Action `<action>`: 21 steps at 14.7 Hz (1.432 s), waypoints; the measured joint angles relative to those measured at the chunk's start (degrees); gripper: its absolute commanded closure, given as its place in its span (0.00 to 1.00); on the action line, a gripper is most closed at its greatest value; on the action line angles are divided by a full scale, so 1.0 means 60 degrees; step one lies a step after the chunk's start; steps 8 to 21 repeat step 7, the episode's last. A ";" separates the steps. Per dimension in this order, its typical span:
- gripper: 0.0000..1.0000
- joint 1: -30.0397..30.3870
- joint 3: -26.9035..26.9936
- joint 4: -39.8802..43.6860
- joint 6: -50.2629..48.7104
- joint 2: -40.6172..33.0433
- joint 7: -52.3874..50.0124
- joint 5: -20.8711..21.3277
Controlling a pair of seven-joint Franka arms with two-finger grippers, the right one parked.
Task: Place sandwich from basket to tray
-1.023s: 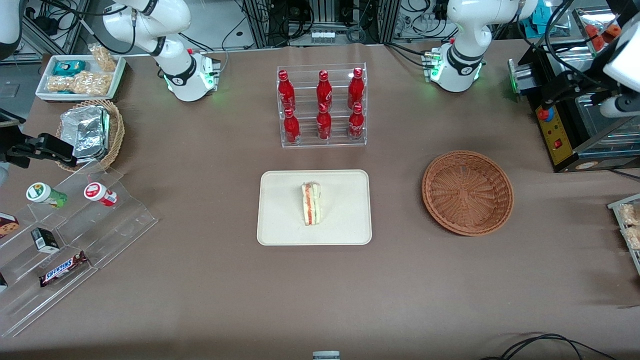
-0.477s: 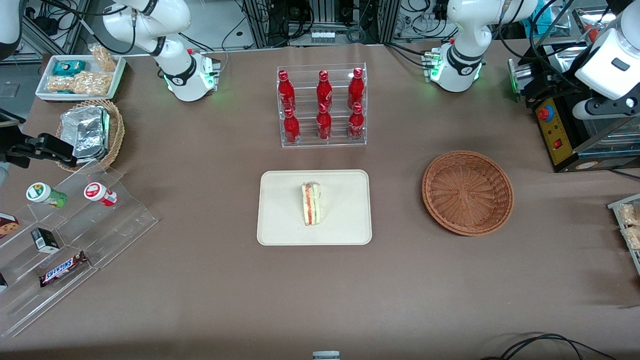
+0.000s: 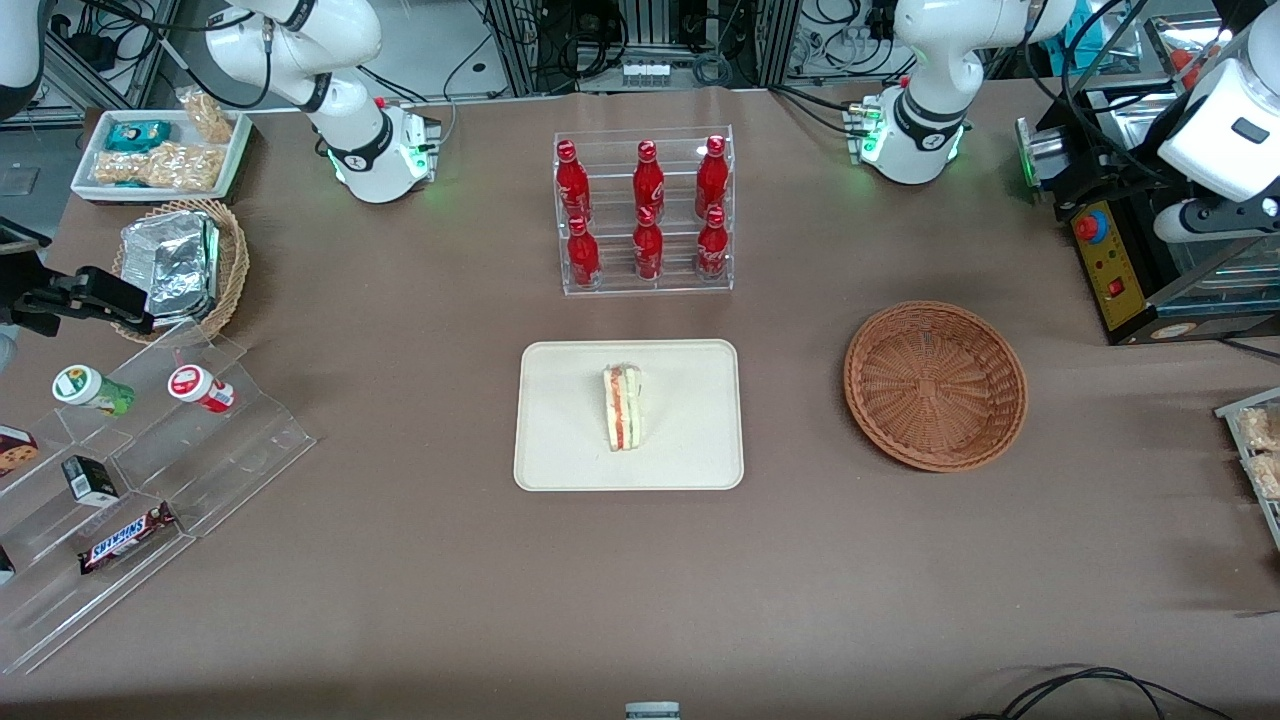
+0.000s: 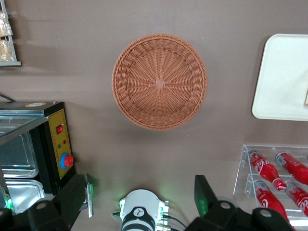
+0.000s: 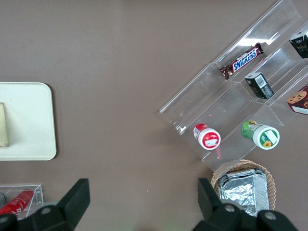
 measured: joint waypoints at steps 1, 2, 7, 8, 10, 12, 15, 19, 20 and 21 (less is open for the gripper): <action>0.00 0.0000 -0.0015 -0.0026 0.0163 0.0001 -0.0037 -0.0006; 0.00 0.0000 -0.0027 -0.0107 0.0406 0.0002 -0.0062 -0.0015; 0.00 0.0000 -0.0039 -0.0477 0.1003 0.0006 -0.0090 -0.0076; 0.00 0.0000 -0.0039 -0.0477 0.1003 0.0006 -0.0090 -0.0076; 0.00 0.0000 -0.0039 -0.0477 0.1003 0.0006 -0.0090 -0.0076; 0.00 0.0000 -0.0039 -0.0477 0.1003 0.0006 -0.0090 -0.0076; 0.00 0.0000 -0.0039 -0.0477 0.1003 0.0006 -0.0090 -0.0076; 0.00 0.0000 -0.0039 -0.0477 0.1003 0.0006 -0.0090 -0.0076; 0.00 0.0000 -0.0039 -0.0477 0.1003 0.0006 -0.0090 -0.0076; 0.00 0.0000 -0.0039 -0.0477 0.1003 0.0006 -0.0090 -0.0076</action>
